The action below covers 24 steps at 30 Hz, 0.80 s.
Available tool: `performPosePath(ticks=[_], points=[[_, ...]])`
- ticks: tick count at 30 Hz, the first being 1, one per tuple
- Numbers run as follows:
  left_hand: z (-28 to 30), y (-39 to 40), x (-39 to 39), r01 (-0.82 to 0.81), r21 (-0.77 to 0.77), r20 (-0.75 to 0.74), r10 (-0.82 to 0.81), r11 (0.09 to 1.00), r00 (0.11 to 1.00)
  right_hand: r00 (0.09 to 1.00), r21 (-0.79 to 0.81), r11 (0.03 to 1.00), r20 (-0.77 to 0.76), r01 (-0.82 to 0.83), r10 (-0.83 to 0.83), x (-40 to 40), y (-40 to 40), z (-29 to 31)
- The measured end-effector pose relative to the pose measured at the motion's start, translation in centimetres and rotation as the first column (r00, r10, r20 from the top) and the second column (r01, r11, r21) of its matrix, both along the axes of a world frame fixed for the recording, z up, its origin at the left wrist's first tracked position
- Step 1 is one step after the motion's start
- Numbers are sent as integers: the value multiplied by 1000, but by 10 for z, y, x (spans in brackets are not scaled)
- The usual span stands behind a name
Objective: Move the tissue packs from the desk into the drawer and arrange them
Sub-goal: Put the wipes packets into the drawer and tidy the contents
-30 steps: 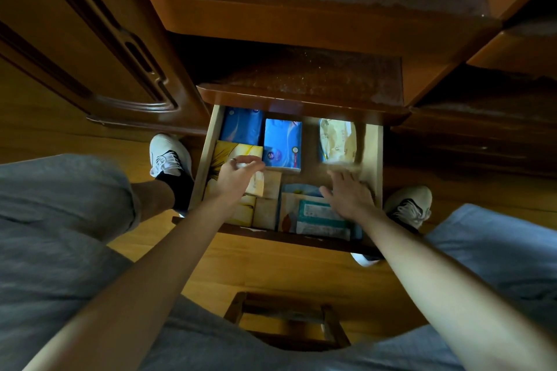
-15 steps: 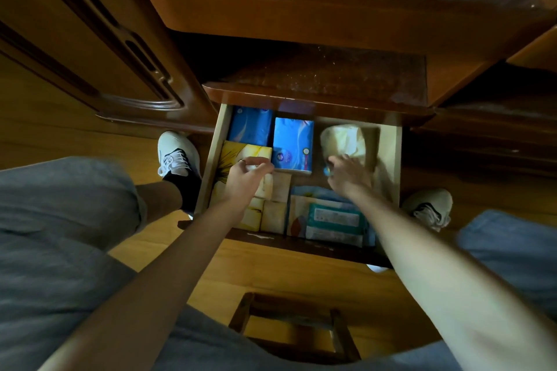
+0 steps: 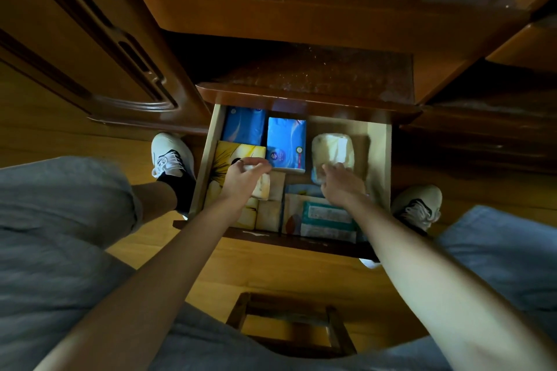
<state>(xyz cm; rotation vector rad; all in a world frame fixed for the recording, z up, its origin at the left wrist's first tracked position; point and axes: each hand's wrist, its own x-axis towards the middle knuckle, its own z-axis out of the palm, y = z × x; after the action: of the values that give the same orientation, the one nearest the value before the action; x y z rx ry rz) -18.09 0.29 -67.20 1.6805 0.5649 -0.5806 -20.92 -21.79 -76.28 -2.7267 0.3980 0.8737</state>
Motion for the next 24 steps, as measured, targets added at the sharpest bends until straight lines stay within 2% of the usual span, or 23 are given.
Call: performPosePath(ticks=[4, 7, 9, 11, 12, 14, 17, 21, 24], points=[[2, 2, -3, -2, -4, -3, 2, 1000, 1000, 997, -156, 986, -42, 61, -68, -8, -25, 9], [2, 2, -3, 5, -17, -5, -5, 1000, 1000, 983, -179, 972, -74, 155, -170, -10, -22, 14], [3, 4, -3, 15, 7, 5, -15, 1000, 1000, 974, -193, 956, -2, 221, -226, -6, -9, 20], [3, 5, -4, 9, 31, 19, -10, 999, 1000, 979, -184, 969, 148, 164, -138, 4, 6, 27], [2, 6, -4, 6, 33, 21, -7, 999, 1000, 971, -128, 984, 219, 123, -93, 12, 14, 31], [1, 6, -3, -10, 23, 6, 10, 1000, 1000, 963, -22, 1000, 270, -15, 21, 29, 31, 36], [-1, 9, -1, -39, 40, 0, 39, 998, 999, 955, -3, 971, 176, -241, 237, 61, 52, 36], [-6, 16, 3, -4, 115, 68, -4, 993, 998, 957, 25, 957, 19, -290, 290, 94, 59, 30], [-11, 20, 6, 45, 131, 59, -53, 990, 997, 958, -3, 958, -12, -287, 287, 103, 54, 21]])
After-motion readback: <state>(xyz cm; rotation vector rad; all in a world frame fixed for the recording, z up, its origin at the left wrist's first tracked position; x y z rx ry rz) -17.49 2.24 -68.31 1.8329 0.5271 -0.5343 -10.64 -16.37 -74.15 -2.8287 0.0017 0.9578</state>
